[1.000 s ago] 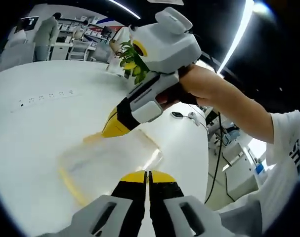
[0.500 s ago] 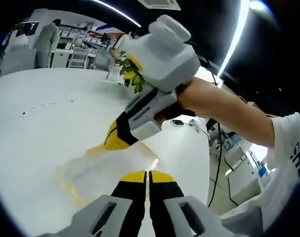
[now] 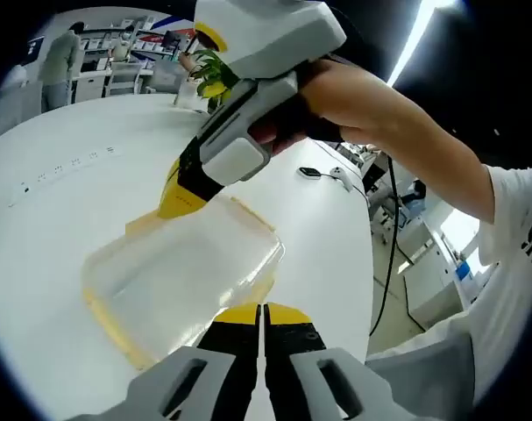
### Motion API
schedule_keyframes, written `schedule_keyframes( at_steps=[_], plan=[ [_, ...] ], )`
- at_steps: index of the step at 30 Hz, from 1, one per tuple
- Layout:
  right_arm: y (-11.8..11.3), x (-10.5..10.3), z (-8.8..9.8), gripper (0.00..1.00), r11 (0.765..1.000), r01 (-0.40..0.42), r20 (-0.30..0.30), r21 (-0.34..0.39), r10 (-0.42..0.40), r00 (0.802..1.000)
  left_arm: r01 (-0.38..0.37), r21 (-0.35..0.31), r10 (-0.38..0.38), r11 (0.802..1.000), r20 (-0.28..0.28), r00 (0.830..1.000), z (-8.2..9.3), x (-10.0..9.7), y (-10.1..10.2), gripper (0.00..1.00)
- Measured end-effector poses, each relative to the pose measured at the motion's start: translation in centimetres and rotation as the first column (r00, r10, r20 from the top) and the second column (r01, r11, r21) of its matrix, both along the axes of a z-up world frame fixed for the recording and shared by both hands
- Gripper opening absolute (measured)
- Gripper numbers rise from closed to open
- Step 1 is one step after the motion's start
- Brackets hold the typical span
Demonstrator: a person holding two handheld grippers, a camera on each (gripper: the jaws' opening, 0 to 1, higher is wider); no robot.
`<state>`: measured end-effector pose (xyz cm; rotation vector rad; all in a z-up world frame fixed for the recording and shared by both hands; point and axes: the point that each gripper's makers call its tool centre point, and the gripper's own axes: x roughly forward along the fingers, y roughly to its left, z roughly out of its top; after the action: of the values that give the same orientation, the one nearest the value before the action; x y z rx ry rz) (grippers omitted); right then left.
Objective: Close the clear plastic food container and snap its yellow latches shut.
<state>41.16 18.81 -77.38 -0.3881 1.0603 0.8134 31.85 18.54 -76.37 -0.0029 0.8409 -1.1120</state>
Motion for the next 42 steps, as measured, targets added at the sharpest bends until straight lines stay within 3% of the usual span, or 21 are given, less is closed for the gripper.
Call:
schedule_keyframes(
  at_steps=[2, 5, 10, 15, 19, 22, 26, 29, 32, 33, 35, 36, 38, 41, 42],
  plan=[
    [0.0, -0.1, 0.0, 0.0, 1.0, 0.0, 0.003, 0.001, 0.0, 1.0, -0.008, -0.007, 0.008, 1.0, 0.02, 1.0, 0.4, 0.4, 0.1, 0.0],
    [0.0, -0.1, 0.1, 0.0, 1.0, 0.005, -0.001, 0.005, -0.005, 1.0, -0.004, -0.005, 0.004, 1.0, 0.102, 0.995, 1.1, 1.2, 0.2, 0.0],
    [0.1, 0.0, 0.1, 0.0, 1.0, 0.016, -0.008, 0.022, -0.016, 1.0, 0.007, 0.001, -0.007, 1.0, 0.124, 0.992, 1.2, 1.5, 0.3, 0.0],
    [0.2, 0.1, 0.2, 0.0, 1.0, 0.008, -0.007, 0.018, -0.008, 1.0, 0.059, 0.029, -0.065, 0.998, 0.25, 0.966, 1.4, 2.1, -0.3, 0.1],
    [0.2, 0.3, 0.3, 0.0, 1.0, 0.008, -0.009, 0.021, -0.008, 1.0, 0.094, 0.032, -0.099, 0.995, 0.249, 0.963, 1.0, 1.7, -0.9, 0.14],
    [0.2, 0.4, 0.4, 0.0, 0.999, 0.015, -0.007, 0.028, -0.014, 1.0, 0.123, 0.083, -0.144, 0.989, 0.336, 0.931, 0.8, 2.2, -0.8, 0.23],
    [0.2, 0.5, 0.4, 0.0, 0.999, 0.014, -0.007, 0.034, -0.014, 1.0, 0.156, 0.136, -0.198, 0.978, 0.392, 0.898, 0.6, 2.1, -1.0, 0.25],
    [0.2, 0.5, 0.4, 0.0, 0.999, 0.012, -0.009, 0.034, -0.012, 1.0, 0.187, 0.204, -0.262, 0.961, 0.447, 0.856, 0.2, 2.3, -0.9, 0.29],
    [0.2, 0.7, 0.4, 0.0, 0.999, 0.01, -0.011, 0.035, -0.01, 1.0, 0.197, 0.224, -0.279, 0.954, 0.433, 0.857, -0.4, 2.3, -0.9, 0.28],
    [0.2, 0.7, 0.4, 0.0, 0.999, 0.009, -0.012, 0.036, -0.009, 1.0, 0.199, 0.223, -0.284, 0.954, 0.474, 0.833, 0.0, 2.6, -1.1, 0.27],
    [0.2, 0.6, 0.4, 0.0, 0.999, 0.008, -0.012, 0.037, -0.007, 1.0, 0.214, 0.248, -0.311, 0.945, 0.474, 0.824, -0.2, 2.2, -1.0, 0.27],
    [0.1, 0.6, 0.4, 0.0, 0.999, 0.007, -0.013, 0.037, -0.007, 1.0, 0.233, 0.281, -0.349, 0.931, 0.502, 0.791, -0.3, 2.2, -1.1, 0.27],
    [0.1, 0.6, 0.4, 0.0, 0.999, -0.002, -0.012, 0.037, 0.003, 1.0, 0.246, 0.338, -0.4, 0.908, 0.536, 0.743, -0.6, 2.0, -1.0, 0.28],
    [0.2, 0.8, 0.4, 0.0, 0.999, -0.026, -0.01, 0.032, 0.026, 1.0, 0.248, 0.404, -0.453, 0.88, 0.56, 0.694, -0.8, 1.8, -1.0, 0.29],
    [0.2, 0.8, 0.4, 0.0, 0.999, -0.027, -0.012, 0.031, 0.027, 1.0, 0.248, 0.408, -0.455, 0.879, 0.561, 0.691, -0.9, 1.7, -1.0, 0.29]
  ],
)
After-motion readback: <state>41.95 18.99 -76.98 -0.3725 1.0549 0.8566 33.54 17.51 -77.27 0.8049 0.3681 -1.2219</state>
